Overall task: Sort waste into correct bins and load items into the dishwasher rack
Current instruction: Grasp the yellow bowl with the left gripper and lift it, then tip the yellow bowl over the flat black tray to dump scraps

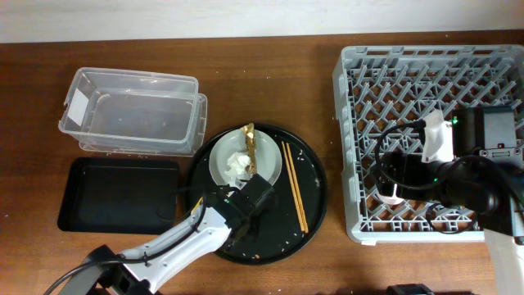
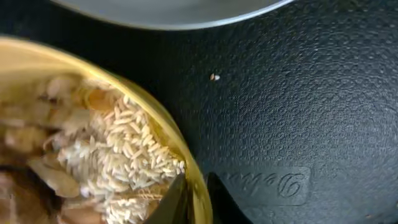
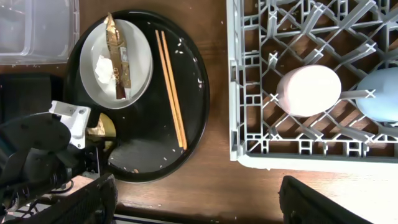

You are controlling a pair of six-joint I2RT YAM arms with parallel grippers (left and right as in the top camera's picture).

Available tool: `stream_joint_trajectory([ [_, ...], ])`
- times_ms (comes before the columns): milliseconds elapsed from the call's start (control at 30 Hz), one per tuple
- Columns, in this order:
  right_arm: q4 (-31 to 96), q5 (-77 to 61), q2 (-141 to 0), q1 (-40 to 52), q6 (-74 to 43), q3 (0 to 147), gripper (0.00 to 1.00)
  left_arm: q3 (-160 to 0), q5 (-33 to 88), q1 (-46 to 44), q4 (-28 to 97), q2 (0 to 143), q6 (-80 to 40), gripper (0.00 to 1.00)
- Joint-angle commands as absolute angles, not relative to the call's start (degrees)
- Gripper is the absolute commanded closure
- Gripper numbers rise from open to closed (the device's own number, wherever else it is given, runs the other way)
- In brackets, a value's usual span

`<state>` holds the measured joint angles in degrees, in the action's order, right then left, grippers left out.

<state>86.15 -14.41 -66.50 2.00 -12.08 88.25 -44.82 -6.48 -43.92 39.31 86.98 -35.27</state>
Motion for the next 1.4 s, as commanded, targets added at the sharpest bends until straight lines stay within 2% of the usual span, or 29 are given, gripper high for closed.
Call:
stream_joint_trajectory([
  [0,86.17,-14.76,-66.28,2.61,-12.53,88.03,0.15,-45.06,-7.14,-44.21,38.65,87.2,-30.22,0.99],
  [167,86.21,-14.74,-66.26,2.61,-12.51,88.03,0.15,-51.24,-1.41,-43.53,44.71,84.47,-28.99,0.99],
  [267,86.35,-14.74,-66.28,2.61,-12.51,88.03,0.15,-53.36,2.28,-38.87,47.07,79.11,-27.35,1.0],
  [433,86.37,-14.74,-66.28,2.61,-12.53,88.03,0.15,-53.34,21.1,-16.86,50.33,70.28,-15.88,0.99],
  [600,86.37,-14.74,-66.28,2.61,-12.53,88.03,0.15,-52.9,42.44,6.9,51.57,71.09,-2.66,1.0],
  [733,86.37,-14.74,-66.28,2.61,-12.53,88.03,0.15,-50.5,54.54,20.36,51.46,74.54,5.3,1.0],
  [867,86.39,-14.74,-66.28,2.61,-12.53,88.03,0.15,-46.78,80.16,32.36,51.35,88.49,21.34,1.0],
  [967,86.43,-14.76,-66.28,2.61,-12.53,88.03,0.15,-46.78,89.93,34.52,51.24,96.03,25.63,1.0],
  [1067,86.59,-14.76,-66.28,2.61,-12.53,88.03,0.15,-46.81,90.21,36.25,50.41,100.12,25.65,1.0],
  [1367,86.61,-14.74,-66.26,2.61,-12.53,88.03,0.15,-46.81,90.21,37.82,50.96,100.31,25.36,1.0],
])
